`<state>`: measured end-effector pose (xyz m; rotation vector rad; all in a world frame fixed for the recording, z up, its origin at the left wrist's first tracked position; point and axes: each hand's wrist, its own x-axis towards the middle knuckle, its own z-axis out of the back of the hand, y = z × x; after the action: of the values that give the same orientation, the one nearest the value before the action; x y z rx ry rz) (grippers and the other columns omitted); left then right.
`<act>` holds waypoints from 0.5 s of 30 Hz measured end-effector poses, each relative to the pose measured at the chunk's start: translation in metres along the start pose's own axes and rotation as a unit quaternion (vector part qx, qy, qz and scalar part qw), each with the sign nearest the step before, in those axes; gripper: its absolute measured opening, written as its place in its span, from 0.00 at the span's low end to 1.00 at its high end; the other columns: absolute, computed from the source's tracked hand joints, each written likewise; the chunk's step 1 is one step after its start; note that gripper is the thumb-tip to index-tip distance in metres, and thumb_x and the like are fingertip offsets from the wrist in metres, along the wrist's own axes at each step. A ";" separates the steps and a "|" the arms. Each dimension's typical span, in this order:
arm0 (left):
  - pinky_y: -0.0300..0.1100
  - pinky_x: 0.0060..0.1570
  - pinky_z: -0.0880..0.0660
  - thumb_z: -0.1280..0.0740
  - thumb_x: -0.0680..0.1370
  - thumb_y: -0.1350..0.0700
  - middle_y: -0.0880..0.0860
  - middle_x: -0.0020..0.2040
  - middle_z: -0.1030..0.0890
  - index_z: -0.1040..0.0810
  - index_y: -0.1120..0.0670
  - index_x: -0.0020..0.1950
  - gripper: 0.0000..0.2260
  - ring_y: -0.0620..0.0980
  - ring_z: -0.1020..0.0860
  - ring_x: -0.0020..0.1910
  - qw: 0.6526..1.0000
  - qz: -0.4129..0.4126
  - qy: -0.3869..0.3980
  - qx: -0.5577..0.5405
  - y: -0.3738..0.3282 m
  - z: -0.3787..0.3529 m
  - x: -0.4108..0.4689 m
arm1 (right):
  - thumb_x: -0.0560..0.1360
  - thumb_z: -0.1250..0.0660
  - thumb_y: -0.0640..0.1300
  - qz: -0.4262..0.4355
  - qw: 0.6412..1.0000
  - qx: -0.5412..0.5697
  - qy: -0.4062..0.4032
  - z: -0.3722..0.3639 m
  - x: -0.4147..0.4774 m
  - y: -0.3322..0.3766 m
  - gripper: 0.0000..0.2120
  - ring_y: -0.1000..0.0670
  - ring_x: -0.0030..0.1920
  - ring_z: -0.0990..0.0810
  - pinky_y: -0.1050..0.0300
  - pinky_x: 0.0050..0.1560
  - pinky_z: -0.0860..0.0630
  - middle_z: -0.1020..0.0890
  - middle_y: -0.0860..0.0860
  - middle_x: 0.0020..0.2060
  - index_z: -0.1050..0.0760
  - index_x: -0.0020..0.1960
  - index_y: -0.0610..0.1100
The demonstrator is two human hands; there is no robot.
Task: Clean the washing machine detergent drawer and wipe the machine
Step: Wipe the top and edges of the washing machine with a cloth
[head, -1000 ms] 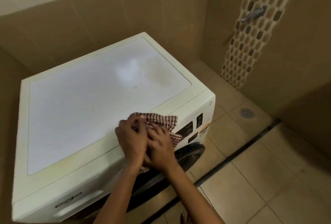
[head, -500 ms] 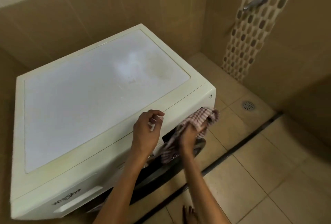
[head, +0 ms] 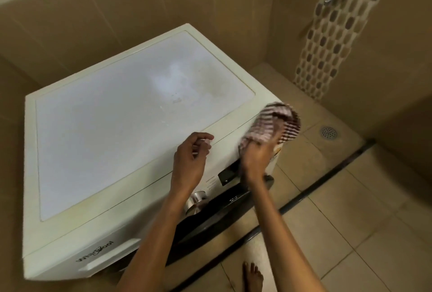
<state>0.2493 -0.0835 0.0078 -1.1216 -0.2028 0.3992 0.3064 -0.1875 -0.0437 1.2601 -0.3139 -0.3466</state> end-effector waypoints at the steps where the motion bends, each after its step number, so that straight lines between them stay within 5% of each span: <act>1: 0.42 0.47 0.25 0.39 0.79 0.61 0.48 0.43 0.21 0.22 0.49 0.46 0.09 0.48 0.22 0.44 1.000 -0.005 -0.024 0.004 -0.001 -0.001 0.000 | 0.71 0.45 0.45 0.102 0.993 -0.045 0.047 -0.007 -0.021 -0.003 0.27 0.39 0.64 0.28 0.43 0.63 0.30 0.30 0.40 0.68 0.37 0.70 0.51; 3: 0.44 0.52 0.27 0.37 0.79 0.58 0.53 0.50 0.22 0.22 0.51 0.50 0.05 0.52 0.23 0.49 0.993 -0.001 -0.098 0.066 -0.002 -0.001 0.001 | 0.72 0.43 0.50 0.268 0.938 -0.159 0.153 -0.021 -0.071 0.002 0.22 0.43 0.66 0.29 0.44 0.68 0.37 0.24 0.47 0.64 0.27 0.65 0.49; 7: 0.51 0.60 0.34 0.37 0.78 0.53 0.58 0.57 0.24 0.22 0.54 0.55 0.09 0.59 0.28 0.59 0.956 0.094 -0.187 0.207 -0.002 0.014 0.011 | 0.70 0.33 0.52 0.339 0.876 -0.205 0.273 -0.043 -0.070 0.030 0.14 0.52 0.42 0.19 0.54 0.47 0.25 0.18 0.55 0.48 0.22 0.55 0.51; 9: 0.51 0.58 0.31 0.39 0.79 0.52 0.60 0.57 0.24 0.23 0.57 0.58 0.12 0.60 0.27 0.58 0.963 0.076 -0.148 0.211 -0.007 0.020 0.025 | 0.72 0.36 0.52 0.379 0.835 -0.257 0.304 -0.048 -0.032 0.041 0.14 0.49 0.44 0.19 0.53 0.46 0.27 0.22 0.53 0.57 0.24 0.57 0.52; 12: 0.47 0.55 0.29 0.42 0.81 0.53 0.59 0.56 0.21 0.21 0.59 0.57 0.14 0.58 0.24 0.55 0.975 0.007 -0.002 0.220 -0.029 0.006 0.046 | 0.78 0.44 0.52 0.327 0.837 -0.360 0.251 -0.050 0.044 0.042 0.19 0.46 0.56 0.23 0.48 0.56 0.30 0.32 0.50 0.70 0.33 0.68 0.52; 15: 0.47 0.58 0.30 0.47 0.82 0.51 0.57 0.60 0.22 0.25 0.57 0.62 0.17 0.55 0.24 0.58 0.953 -0.073 0.114 0.273 -0.049 -0.023 0.065 | 0.80 0.49 0.52 0.218 0.841 -0.453 0.200 -0.046 0.096 0.042 0.21 0.40 0.73 0.40 0.39 0.71 0.44 0.41 0.49 0.75 0.42 0.73 0.53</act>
<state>0.3268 -0.0950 0.0396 -0.5944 0.0324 0.1716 0.4159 -0.1770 -0.0118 0.2739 -0.0401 0.1747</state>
